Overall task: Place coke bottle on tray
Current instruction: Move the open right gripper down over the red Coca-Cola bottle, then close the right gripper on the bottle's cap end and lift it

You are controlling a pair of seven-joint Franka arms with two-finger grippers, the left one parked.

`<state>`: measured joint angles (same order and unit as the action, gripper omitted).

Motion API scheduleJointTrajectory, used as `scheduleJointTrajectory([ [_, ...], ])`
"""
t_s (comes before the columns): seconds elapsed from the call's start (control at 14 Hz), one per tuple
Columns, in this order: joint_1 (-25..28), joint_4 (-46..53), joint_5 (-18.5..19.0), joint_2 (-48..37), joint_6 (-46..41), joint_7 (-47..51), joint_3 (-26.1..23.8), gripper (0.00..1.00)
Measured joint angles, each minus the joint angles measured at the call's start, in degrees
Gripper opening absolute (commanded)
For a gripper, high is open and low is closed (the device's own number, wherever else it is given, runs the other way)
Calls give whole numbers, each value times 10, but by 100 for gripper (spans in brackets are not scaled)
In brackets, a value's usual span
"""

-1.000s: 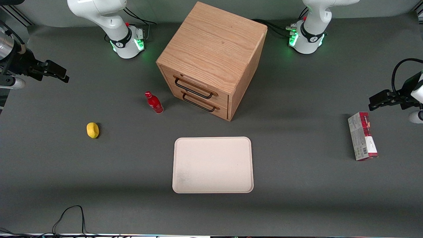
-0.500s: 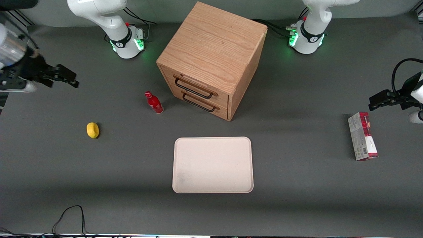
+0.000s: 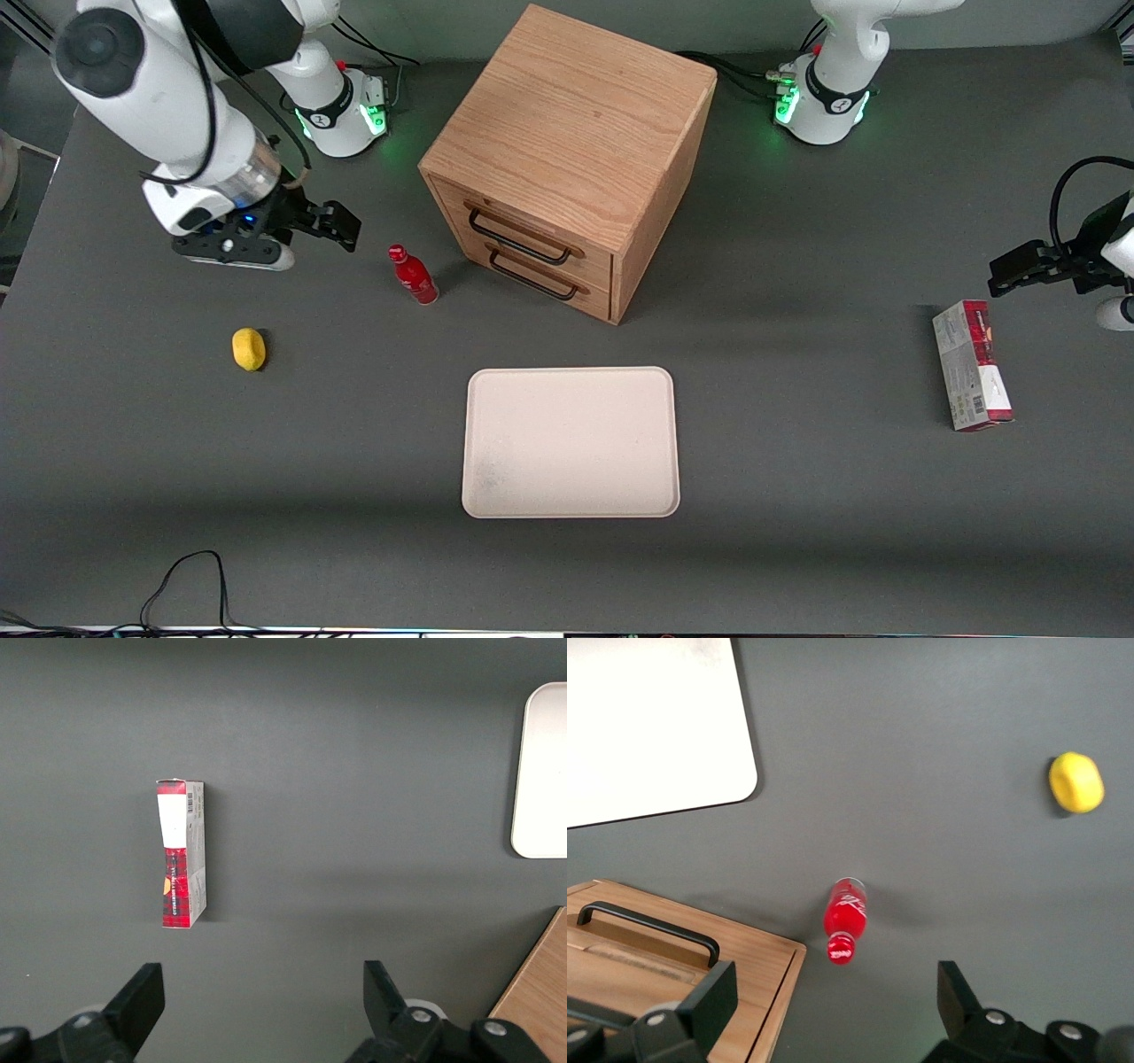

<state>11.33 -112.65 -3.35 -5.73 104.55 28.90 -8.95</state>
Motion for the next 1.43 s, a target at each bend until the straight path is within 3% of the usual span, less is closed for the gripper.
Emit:
scheduleJointTrajectory([
  [0.14, 8, -57, -16, -2, 54, 0, -2, 100],
  [0.79, 31, -254, -19, -18, 267, 3, -13, 100],
  [1.43, 32, -312, -19, -15, 329, 3, -29, 97],
])
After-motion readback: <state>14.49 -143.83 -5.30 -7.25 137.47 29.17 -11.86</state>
